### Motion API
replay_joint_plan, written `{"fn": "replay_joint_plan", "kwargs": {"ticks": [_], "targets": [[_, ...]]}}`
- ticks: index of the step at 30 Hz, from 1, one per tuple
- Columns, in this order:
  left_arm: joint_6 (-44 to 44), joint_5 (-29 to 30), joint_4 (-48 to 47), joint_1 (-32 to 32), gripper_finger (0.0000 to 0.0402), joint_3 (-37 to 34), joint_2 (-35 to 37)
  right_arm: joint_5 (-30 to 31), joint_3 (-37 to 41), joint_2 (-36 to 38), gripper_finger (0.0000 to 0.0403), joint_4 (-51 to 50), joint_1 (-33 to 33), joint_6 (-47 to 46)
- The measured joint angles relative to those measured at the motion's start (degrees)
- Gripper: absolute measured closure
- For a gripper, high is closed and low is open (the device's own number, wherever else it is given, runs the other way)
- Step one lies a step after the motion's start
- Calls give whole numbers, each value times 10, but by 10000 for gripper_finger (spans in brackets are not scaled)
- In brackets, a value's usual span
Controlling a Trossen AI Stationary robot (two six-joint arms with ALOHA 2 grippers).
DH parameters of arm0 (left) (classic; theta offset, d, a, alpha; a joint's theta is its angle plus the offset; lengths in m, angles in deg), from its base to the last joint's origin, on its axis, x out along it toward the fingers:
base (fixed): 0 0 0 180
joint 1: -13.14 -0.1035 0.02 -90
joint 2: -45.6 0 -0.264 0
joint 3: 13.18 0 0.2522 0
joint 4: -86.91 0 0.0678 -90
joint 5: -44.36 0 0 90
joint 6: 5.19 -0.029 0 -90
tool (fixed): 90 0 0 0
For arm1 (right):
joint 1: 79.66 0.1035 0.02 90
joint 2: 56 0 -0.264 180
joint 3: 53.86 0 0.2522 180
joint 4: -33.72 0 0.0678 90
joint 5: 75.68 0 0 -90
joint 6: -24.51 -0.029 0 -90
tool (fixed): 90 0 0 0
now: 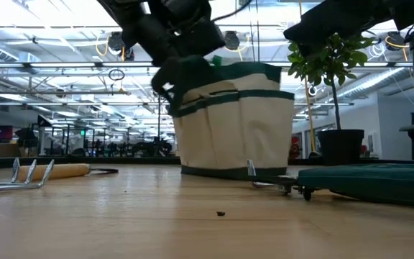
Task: Pick & Place Garden tools in Gardening bag
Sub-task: Put the red gloves into the white gardening bag, then put the left brown trowel into the white gardening bag
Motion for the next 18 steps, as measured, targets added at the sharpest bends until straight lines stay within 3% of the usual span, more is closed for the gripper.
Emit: {"fn": "replay_joint_plan", "kwargs": {"ticks": [7, 18], "targets": [[-13, -9, -6, 3, 396, 0, 20, 0, 0, 0, 232, 0, 0, 11], [-31, 34, -22, 25, 398, 0, 145, -1, 0, 0, 232, 0, 0, 12]]}}
